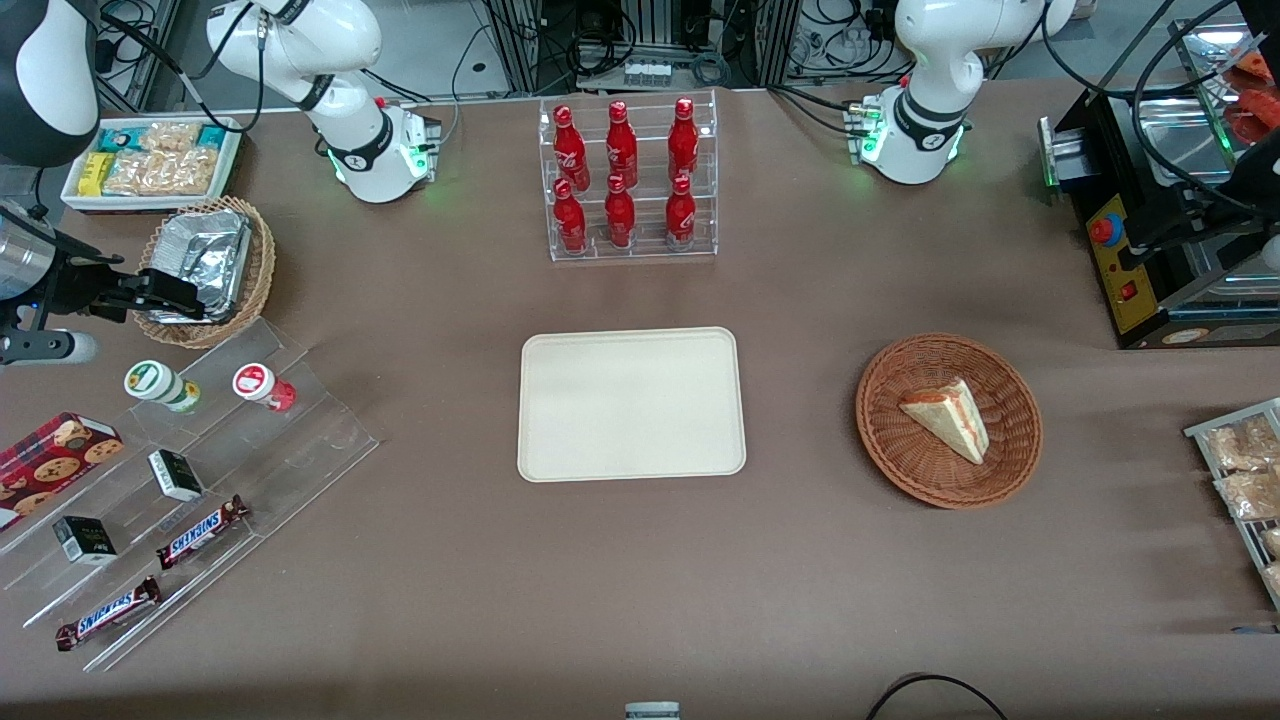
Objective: Place green gum on tray
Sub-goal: 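Move the right gripper down over the green-labelled gum bottle on the rack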
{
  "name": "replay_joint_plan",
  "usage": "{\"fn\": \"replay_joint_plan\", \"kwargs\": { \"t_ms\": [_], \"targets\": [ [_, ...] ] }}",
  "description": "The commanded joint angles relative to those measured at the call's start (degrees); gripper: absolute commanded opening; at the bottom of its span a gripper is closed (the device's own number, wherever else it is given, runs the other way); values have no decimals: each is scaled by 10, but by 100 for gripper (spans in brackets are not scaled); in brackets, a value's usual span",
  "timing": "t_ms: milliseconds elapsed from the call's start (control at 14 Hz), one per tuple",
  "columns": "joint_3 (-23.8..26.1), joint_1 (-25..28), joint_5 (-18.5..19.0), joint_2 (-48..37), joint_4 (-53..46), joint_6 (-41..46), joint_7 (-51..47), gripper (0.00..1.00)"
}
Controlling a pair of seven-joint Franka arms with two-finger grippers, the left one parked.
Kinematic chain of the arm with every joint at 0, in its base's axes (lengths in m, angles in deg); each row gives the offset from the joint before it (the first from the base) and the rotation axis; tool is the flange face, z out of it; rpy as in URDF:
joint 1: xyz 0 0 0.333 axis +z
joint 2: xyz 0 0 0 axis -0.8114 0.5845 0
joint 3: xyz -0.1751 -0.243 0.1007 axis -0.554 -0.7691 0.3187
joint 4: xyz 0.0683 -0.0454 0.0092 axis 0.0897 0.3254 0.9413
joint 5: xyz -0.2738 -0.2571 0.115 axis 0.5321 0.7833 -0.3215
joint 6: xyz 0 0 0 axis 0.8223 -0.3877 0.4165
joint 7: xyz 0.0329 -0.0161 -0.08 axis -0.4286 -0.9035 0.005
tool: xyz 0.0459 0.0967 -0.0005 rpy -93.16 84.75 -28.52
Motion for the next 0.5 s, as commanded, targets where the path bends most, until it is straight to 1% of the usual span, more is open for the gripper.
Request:
{"fn": "replay_joint_plan", "kwargs": {
  "t_ms": [0, 286, 429],
  "targets": [
    [-2, 0, 12, 11, -15, 14, 17, 100],
    [-2, -3, 11, 13, 2, -14, 56, 100],
    [-10, -8, 10, 12, 27, -43, 108, 100]
  ]
}}
